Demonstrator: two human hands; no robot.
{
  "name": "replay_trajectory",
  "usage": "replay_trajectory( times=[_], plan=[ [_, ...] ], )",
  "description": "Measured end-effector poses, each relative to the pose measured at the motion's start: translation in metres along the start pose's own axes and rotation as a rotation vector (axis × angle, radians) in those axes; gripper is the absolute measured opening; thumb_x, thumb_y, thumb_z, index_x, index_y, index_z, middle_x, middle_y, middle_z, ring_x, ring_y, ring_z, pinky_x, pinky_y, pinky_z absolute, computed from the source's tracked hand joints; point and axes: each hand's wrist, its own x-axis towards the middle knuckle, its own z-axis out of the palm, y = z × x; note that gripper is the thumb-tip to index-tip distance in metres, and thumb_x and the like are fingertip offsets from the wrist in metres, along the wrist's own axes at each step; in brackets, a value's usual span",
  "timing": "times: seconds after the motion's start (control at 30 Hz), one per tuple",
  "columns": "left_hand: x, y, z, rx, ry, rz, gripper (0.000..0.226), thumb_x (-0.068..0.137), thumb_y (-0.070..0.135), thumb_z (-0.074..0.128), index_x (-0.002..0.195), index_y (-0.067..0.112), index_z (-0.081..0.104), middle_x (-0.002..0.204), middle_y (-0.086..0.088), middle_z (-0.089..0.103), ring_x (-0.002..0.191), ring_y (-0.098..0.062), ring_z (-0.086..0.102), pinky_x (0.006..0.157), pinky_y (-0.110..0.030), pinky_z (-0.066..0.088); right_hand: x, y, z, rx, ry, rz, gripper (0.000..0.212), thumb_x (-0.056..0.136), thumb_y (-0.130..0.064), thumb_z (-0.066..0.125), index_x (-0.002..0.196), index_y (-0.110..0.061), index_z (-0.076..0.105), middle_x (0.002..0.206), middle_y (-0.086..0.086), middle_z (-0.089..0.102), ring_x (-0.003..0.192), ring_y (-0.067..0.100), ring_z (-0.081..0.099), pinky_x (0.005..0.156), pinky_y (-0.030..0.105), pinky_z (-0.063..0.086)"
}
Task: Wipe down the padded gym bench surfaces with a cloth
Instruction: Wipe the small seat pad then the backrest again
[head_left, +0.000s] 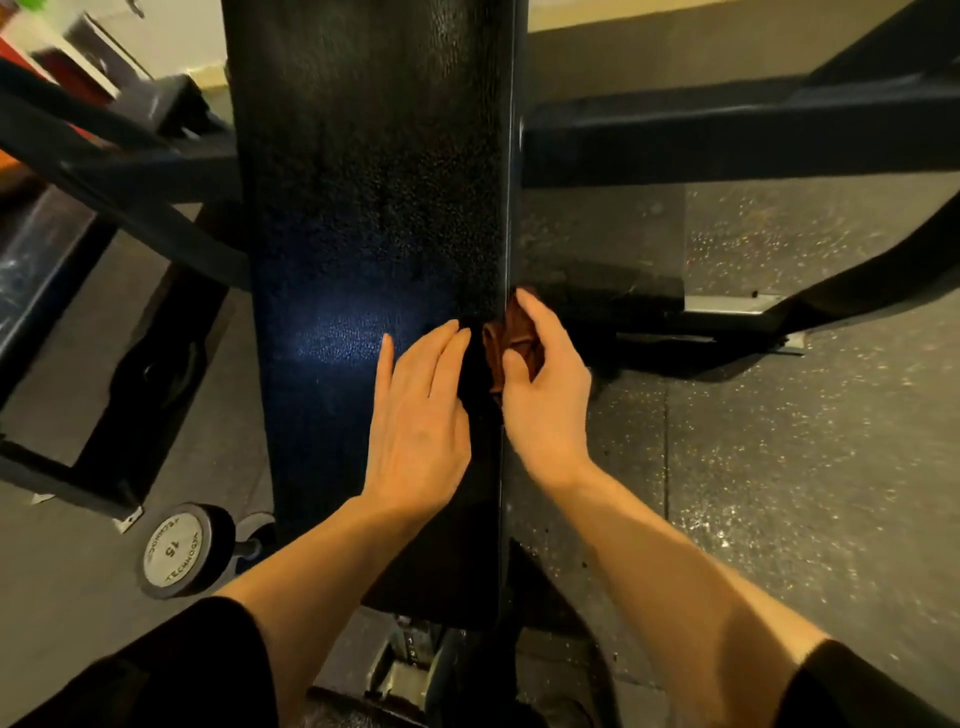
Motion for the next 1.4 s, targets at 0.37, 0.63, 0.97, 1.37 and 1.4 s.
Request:
replay_trajectory(
  times=[0.37,0.63,0.97,1.37,1.4],
  plan=[
    [0.123,-0.014,-0.005,0.011,0.209,0.172,0.045,0.097,0.016,0.039,0.138,0.000,0.042,0.143,-0.016,0.043,0.133,-0.023,0.035,0.119,-0.038,0.008,0.069,-0.031,-0.017,-0.069,-0.015,-0.133,0.052,0.088,0.007,0.052,0.136,-0.013,0.050,0.134,0.000,0.055,0.123,0.000,0.046,0.106,0.009,0.030],
    [0.187,-0.029,-0.004,0.159,0.221,0.202,0.054,0.100,0.027,0.030,0.149,0.006,0.026,0.156,-0.009,0.023,0.145,-0.020,0.018,0.120,-0.040,0.005,0.140,-0.064,-0.002,0.012,-0.032,-0.237,0.047,0.093,-0.002,0.051,0.138,-0.015,0.048,0.137,0.000,0.054,0.128,0.008,0.047,0.112,0.034,0.036],
    [0.186,-0.031,-0.001,0.169,0.224,0.202,0.055,0.099,0.029,0.027,0.149,0.008,0.024,0.157,-0.007,0.021,0.146,-0.018,0.016,0.120,-0.040,0.001,0.165,-0.065,-0.005,-0.054,-0.031,-0.160,0.049,0.087,0.009,0.050,0.131,-0.012,0.056,0.128,-0.001,0.061,0.122,0.005,0.053,0.109,0.031,0.039],
    [0.187,-0.031,-0.002,0.208,0.197,0.183,0.057,0.098,0.031,0.023,0.149,0.007,0.021,0.157,-0.007,0.020,0.146,-0.018,0.014,0.120,-0.042,0.002,0.149,-0.054,-0.005,-0.131,-0.041,-0.215,0.051,0.085,0.010,0.053,0.130,-0.012,0.057,0.131,0.001,0.059,0.123,0.002,0.049,0.109,0.017,0.034],
    [0.187,-0.031,-0.001,0.209,0.196,0.181,0.057,0.098,0.031,0.023,0.149,0.007,0.021,0.157,-0.007,0.020,0.146,-0.018,0.014,0.120,-0.042,0.002,0.134,-0.047,-0.008,-0.137,-0.065,-0.221,0.053,0.083,0.012,0.054,0.130,-0.012,0.057,0.132,0.001,0.058,0.123,0.001,0.048,0.108,0.014,0.032]
  ],
)
